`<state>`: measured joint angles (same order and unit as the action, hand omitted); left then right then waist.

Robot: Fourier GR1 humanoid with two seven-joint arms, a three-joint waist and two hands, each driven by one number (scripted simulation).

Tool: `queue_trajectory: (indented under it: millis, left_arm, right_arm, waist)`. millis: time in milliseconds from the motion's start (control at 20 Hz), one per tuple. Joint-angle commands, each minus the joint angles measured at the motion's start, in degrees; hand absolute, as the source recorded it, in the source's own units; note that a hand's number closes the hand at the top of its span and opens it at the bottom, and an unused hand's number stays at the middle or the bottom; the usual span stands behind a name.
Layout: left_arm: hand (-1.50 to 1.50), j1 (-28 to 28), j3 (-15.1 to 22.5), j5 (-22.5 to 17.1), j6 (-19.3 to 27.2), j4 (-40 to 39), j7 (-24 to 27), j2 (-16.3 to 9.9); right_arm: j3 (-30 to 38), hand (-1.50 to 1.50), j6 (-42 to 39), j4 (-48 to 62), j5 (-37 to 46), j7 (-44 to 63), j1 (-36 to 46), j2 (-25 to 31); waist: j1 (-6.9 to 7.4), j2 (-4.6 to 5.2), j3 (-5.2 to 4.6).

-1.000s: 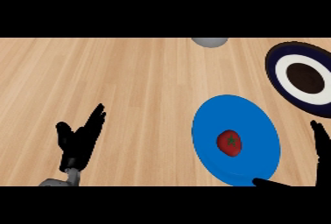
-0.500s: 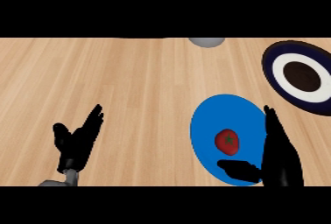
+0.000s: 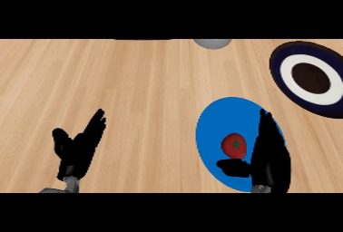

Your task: Pick the tomato from the plate and place it in the plate

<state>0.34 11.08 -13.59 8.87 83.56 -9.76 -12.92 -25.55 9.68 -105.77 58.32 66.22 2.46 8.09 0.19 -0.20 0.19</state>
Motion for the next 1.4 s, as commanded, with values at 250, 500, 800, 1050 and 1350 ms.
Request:
queue_trajectory:
  millis: [250, 500, 800, 1050, 1350]
  left_arm:
    - [0.0, -0.04, 1.78, 2.81, 1.39, -3.25, -0.36, 3.95]
    - [0.0, 2.09, -1.57, 1.54, -1.93, -2.64, 1.4, 1.37]
    - [0.0, -1.68, -2.85, 2.05, -2.58, -4.19, -0.38, 2.22]
    - [0.0, -2.02, -2.4, 3.13, -3.11, -5.82, -1.32, 3.6]
    - [0.0, -0.33, -4.12, 2.28, -3.67, -2.33, -2.38, 2.05]
  right_arm:
    - [5.35, -1.5, -2.78, 9.22, 0.73, 1.01, 3.0, -5.64]
    - [5.45, -1.5, -2.25, 11.64, 1.83, -0.84, 0.7, -7.96]
    - [5.87, 1.5, -9.45, 13.28, 2.29, -3.48, 3.41, -6.58]
    - [4.62, 1.5, -8.34, 13.34, 6.19, -4.15, 2.03, -7.24]
    - [1.97, 1.5, -1.04, 5.72, 9.61, -15.16, -1.85, -2.66]
  waist:
    - [-0.12, 0.28, -0.19]
    - [-0.07, 0.22, -0.19]
    - [-0.19, 0.21, -0.2]
    - [-0.3, 0.22, -0.21]
    - [-0.55, 0.07, -0.17]
